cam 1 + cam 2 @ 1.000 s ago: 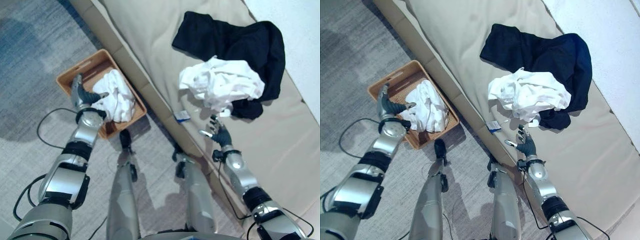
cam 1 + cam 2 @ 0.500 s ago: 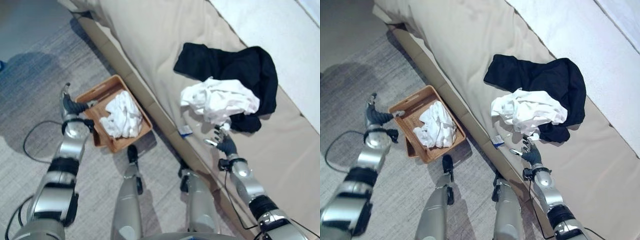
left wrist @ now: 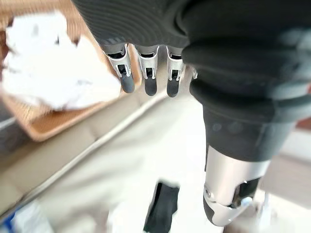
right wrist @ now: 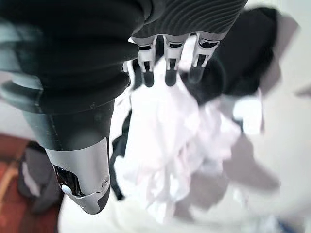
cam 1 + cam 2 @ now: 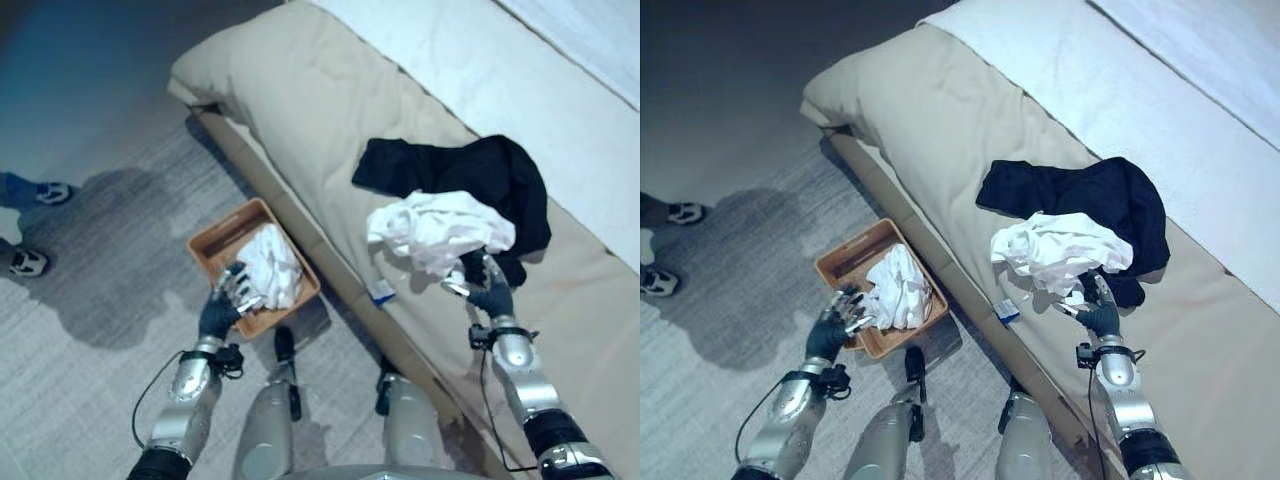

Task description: Pick up clothes into the bucket

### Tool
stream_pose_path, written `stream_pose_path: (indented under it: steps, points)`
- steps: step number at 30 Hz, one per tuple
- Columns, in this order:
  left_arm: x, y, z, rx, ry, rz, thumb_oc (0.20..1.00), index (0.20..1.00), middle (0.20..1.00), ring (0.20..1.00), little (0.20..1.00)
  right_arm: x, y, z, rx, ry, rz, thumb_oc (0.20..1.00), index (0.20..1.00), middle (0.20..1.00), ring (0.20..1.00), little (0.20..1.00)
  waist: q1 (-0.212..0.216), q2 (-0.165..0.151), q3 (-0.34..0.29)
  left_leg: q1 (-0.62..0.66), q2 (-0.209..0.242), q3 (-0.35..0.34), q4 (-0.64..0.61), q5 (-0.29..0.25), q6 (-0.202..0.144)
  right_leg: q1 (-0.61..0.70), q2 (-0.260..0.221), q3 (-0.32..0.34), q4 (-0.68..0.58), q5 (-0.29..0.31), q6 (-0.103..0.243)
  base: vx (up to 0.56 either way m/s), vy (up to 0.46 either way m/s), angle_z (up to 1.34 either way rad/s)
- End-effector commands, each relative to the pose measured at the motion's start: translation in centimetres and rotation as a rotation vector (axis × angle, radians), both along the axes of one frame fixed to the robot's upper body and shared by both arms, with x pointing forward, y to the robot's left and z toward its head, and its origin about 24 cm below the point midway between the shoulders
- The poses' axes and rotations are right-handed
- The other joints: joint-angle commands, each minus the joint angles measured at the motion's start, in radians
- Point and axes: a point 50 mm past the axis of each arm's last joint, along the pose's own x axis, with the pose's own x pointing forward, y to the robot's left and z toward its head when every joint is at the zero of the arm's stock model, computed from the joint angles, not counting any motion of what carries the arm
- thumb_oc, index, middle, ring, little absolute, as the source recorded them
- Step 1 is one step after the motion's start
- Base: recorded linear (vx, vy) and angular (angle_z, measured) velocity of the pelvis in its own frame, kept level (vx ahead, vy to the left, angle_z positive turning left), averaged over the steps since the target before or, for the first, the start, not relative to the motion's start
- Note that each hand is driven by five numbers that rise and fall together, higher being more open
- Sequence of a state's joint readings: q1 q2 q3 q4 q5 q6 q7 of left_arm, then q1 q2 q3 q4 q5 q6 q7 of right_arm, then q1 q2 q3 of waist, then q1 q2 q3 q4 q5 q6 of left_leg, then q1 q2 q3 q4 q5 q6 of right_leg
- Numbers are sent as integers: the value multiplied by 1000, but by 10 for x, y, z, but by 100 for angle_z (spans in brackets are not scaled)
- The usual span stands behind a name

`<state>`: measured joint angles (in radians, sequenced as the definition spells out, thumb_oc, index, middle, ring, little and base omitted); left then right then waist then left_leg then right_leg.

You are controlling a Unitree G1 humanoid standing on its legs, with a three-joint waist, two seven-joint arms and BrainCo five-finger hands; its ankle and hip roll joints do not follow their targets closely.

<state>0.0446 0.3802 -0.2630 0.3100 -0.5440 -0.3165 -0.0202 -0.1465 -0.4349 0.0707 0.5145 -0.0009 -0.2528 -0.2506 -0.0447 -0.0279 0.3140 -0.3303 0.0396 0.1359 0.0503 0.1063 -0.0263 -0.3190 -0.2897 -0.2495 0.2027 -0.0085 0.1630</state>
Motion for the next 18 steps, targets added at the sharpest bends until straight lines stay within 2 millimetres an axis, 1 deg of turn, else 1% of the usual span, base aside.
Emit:
stream_pose_path:
  steps: [1,3,4,5,6,7,8,9,10,11,14,16,17,18]
  points:
    - [13,-5,14,193,-100,-62,1000,1000,1000,1000,1000,24,9,32,-198,-116,26,1000,1000,1000,1000,1000,-13,-23,-27,39,46,9,76,-99,-24,-53,-3,59,-79,186,25,-18,-47,-12]
    - [13,-6,14,194,-101,-61,1000,1000,1000,1000,1000,24,9,32,-199,-117,25,1000,1000,1000,1000,1000,-12,-24,-27,39,46,10,76,-99,-24,-54,-3,60,-79,186,24,-15,-26,-17]
    - [18,-12,16,275,-130,-69,1000,1000,1000,1000,1000,34,14,39,-272,-132,29,1000,1000,1000,1000,1000,-12,-15,-24,35,48,22,81,-101,-23,-71,2,74,-71,184,23,-15,-27,-23]
    - [18,-12,17,276,-131,-68,1000,1000,1000,1000,1000,34,14,39,-273,-133,29,1000,1000,1000,1000,1000,-12,-15,-23,35,48,23,81,-101,-23,-72,2,75,-70,184,23,-47,-42,-30]
    - [26,-20,21,326,-169,-45,1000,1000,1000,1000,1000,46,20,54,-367,-179,35,1000,1000,1000,1000,1000,-13,-1,-14,23,50,39,87,-100,-23,-113,5,91,-53,183,22,-55,-29,-25]
    - [32,-25,26,358,-200,-41,1000,1000,1000,1000,1000,53,22,62,-425,-203,32,1000,1000,1000,1000,1000,-14,7,-8,10,51,44,94,-99,-23,-133,5,99,-45,182,21,-99,-69,-45]
    - [42,-33,37,427,-270,-42,1000,1000,1000,1000,1000,64,23,83,-519,-266,28,1000,1000,1000,1000,1000,-18,20,7,-20,53,47,107,-98,-24,-167,6,108,-29,178,18,-67,-55,-36]
    - [42,-33,38,427,-271,-41,1000,1000,1000,1000,1000,65,23,84,-520,-267,27,1000,1000,1000,1000,1000,-18,20,7,-23,53,47,109,-98,-24,-170,6,109,-27,177,18,-93,-92,-27]
    - [50,-40,43,412,-294,-23,1000,1000,1000,1000,1000,73,23,101,-598,-319,1,1000,1000,1000,1000,1000,-22,30,20,-57,54,43,123,-96,-26,-197,5,112,-14,176,14,-50,-52,-5]
    - [50,-40,43,412,-295,-22,1000,1000,1000,1000,1000,73,23,101,-599,-321,1,1000,1000,1000,1000,1000,-23,31,20,-59,54,42,125,-96,-26,-199,5,112,-13,176,14,-79,-75,0]
    - [61,-46,60,395,-360,20,1000,1000,1000,1000,1000,90,18,138,-723,-407,-71,1000,1000,1000,1000,1000,-19,59,46,-125,56,33,139,-84,-32,-254,5,114,9,173,7,-73,-60,8]
    - [61,-46,61,395,-361,21,1000,1000,1000,1000,1000,90,18,139,-724,-409,-70,1000,1000,1000,1000,1000,-20,60,46,-128,57,32,141,-84,-32,-257,5,114,10,172,7,-19,-20,2]
    - [63,-45,65,380,-374,36,1000,1000,1000,1000,1000,93,17,147,-772,-423,-75,1000,1000,1000,1000,1000,-18,65,54,-146,57,32,145,-81,-32,-276,5,115,22,172,4,-73,-43,2]
    - [64,-43,71,359,-391,61,1000,1000,1000,1000,1000,96,16,166,-816,-471,-100,1000,1000,1000,1000,1000,-16,70,67,-177,58,29,157,-80,-34,-308,5,117,40,168,0,-93,-57,1]
